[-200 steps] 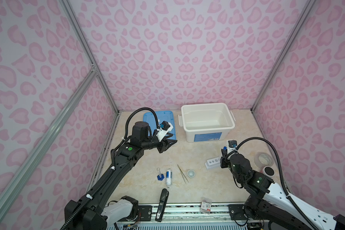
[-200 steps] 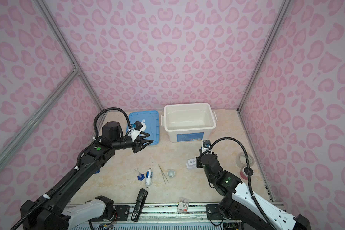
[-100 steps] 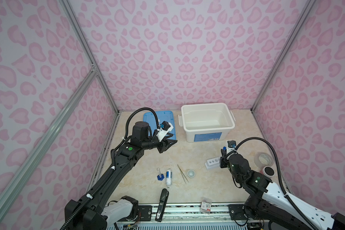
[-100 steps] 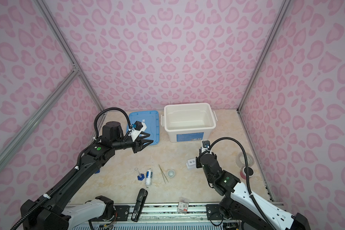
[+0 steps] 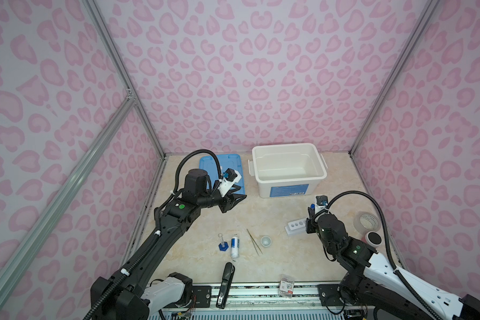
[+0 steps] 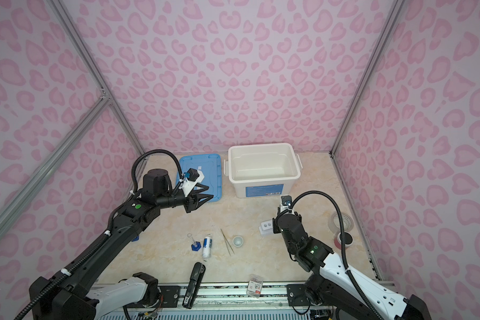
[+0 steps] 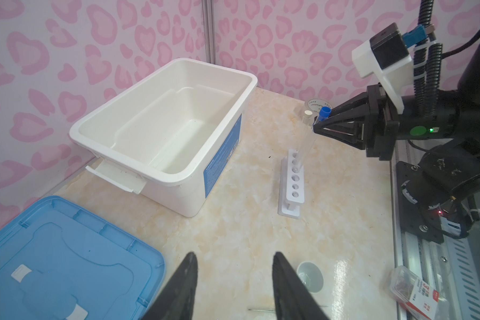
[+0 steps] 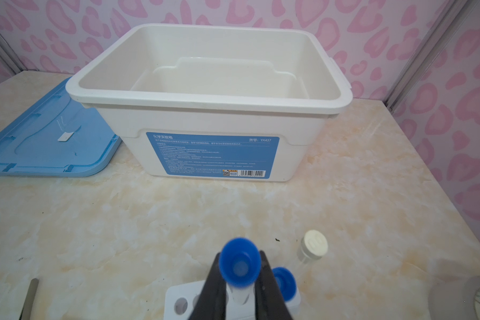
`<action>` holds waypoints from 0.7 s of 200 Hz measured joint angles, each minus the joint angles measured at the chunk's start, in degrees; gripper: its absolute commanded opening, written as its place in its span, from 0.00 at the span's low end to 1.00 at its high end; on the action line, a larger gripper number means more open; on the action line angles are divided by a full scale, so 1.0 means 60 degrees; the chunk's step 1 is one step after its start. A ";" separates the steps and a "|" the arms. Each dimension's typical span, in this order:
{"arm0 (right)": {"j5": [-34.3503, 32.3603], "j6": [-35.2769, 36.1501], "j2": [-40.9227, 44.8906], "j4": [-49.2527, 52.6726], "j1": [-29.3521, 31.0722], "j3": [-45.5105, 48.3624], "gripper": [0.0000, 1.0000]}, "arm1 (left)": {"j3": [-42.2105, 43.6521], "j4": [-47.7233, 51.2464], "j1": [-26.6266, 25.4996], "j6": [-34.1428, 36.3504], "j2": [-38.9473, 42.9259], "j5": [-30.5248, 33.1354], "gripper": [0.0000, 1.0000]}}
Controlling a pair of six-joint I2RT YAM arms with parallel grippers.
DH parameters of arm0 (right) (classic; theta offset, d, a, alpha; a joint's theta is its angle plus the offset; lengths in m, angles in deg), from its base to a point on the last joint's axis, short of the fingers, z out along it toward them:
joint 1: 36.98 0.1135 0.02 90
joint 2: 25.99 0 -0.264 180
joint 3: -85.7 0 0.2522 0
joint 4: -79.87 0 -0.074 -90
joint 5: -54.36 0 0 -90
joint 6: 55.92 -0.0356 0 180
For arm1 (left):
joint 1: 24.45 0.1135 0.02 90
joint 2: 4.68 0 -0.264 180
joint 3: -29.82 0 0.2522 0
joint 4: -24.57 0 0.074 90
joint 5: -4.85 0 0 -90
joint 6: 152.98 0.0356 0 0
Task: Organize the chemistry lab equipment
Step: 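Carry the blue-capped tube with the right gripper over the white rack, then lower the tube into a rack hole and open the right gripper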
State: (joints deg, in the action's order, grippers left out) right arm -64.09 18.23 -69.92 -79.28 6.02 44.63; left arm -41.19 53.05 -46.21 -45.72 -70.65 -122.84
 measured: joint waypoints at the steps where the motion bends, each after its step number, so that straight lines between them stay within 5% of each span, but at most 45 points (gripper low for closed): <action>1: 0.0000 0.0000 0.0000 0.0000 0.0000 0.0004 0.15 | 0.0000 0.0000 0.0000 0.0000 -0.0004 0.0000 0.47; 140: 0.0106 -0.0011 -0.0266 -0.0568 -0.0157 0.0608 0.16 | 0.0000 0.0004 0.0000 0.0066 -0.0062 0.0044 0.47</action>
State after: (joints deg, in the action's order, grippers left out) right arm -63.46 18.16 -71.51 -82.69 5.08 48.28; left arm -41.19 53.08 -46.21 -45.33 -71.02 -122.58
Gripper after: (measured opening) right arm 0.158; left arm 0.465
